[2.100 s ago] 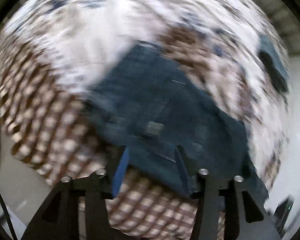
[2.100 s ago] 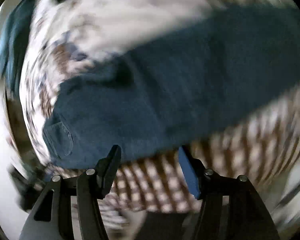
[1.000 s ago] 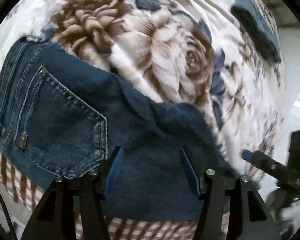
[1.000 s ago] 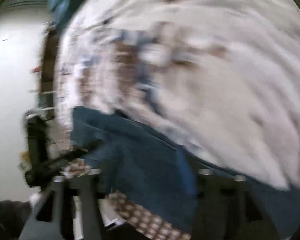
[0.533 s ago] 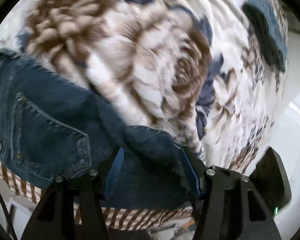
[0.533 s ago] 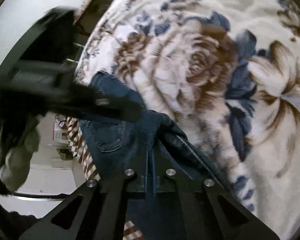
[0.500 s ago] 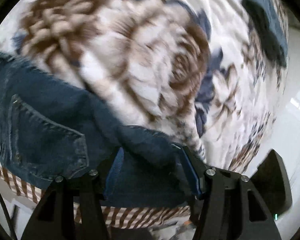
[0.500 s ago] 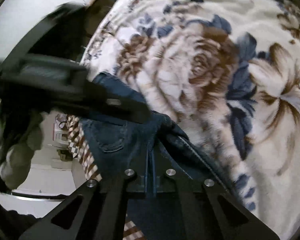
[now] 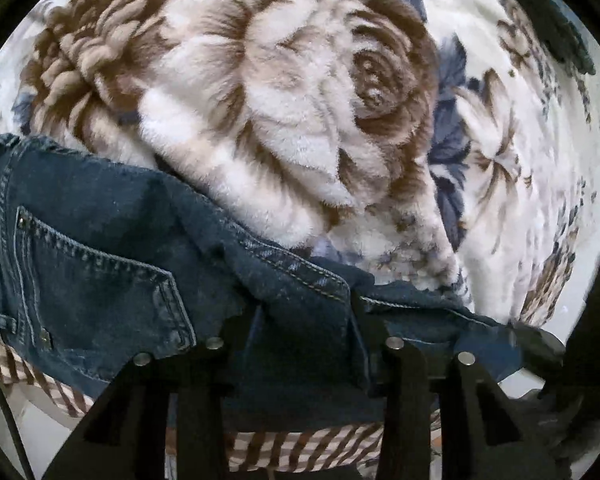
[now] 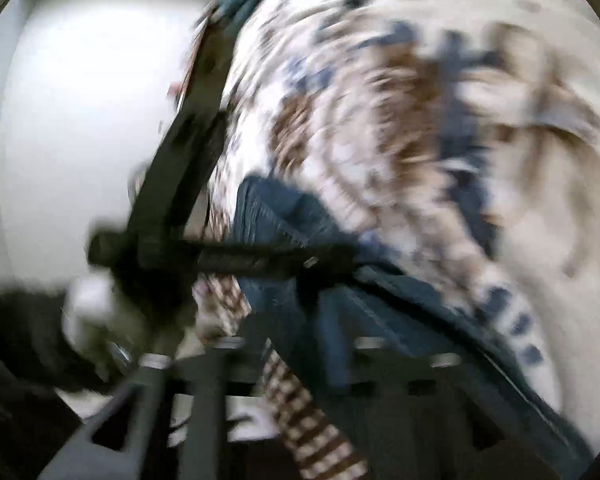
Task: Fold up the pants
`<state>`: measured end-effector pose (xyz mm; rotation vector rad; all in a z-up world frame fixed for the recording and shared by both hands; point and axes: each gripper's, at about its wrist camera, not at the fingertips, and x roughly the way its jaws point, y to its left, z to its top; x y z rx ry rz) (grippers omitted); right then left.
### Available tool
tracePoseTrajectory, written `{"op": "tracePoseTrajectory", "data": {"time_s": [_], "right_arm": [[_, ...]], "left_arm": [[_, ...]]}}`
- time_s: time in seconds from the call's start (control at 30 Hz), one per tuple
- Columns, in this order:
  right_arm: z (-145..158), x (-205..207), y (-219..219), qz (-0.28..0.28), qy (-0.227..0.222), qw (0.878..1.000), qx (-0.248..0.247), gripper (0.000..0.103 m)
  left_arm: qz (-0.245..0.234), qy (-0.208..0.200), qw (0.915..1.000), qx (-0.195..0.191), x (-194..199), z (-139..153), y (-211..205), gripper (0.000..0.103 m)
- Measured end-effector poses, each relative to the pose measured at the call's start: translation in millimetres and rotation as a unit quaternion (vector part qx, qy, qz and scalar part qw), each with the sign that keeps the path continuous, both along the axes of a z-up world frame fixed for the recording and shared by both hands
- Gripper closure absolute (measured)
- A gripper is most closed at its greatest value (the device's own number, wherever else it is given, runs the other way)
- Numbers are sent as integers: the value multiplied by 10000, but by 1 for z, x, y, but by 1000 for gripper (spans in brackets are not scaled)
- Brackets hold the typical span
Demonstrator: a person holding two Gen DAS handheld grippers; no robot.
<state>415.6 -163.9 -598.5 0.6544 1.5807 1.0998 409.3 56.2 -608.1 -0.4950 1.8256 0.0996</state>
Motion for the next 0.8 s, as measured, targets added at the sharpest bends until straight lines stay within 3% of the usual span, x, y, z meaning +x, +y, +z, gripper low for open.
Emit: {"op": "tracePoseTrajectory", "data": {"time_s": [0.07, 0.17, 0.37, 0.5, 0.63, 0.67, 0.7, 0.73, 0.8], "right_arm": [[-18, 6, -12, -382, 607, 9974, 83, 29], [-50, 6, -4, -488, 1645, 9849, 240, 29], [-99, -3, 48, -460, 2653, 9622, 406, 29], [-112, 4, 76, -594, 2927, 9539, 300, 26], [-116, 9, 109, -651, 3136, 9471, 227, 22], [-114, 10, 118, -634, 3070, 9495, 151, 30], [-109, 10, 127, -584, 2954, 9536, 44, 52], [-102, 13, 130, -560, 2797, 9584, -70, 62], [-95, 20, 117, -825, 2786, 9568, 65, 71]], "left_arm": [[91, -44, 9999, -65, 0, 0, -3, 67], [276, -126, 9992, -264, -10, 9, 7, 69], [688, -481, 9947, -590, -36, 38, 20, 67], [643, -641, 9957, -189, -55, 48, 39, 65], [489, -545, 9959, 539, -67, 23, 68, 65], [459, -497, 9958, 619, -69, 16, 71, 65], [448, -459, 9958, 647, -72, 9, 74, 65], [392, -404, 9964, 627, -75, 0, 76, 65], [303, -470, 9967, 580, -76, -3, 73, 65]]}}
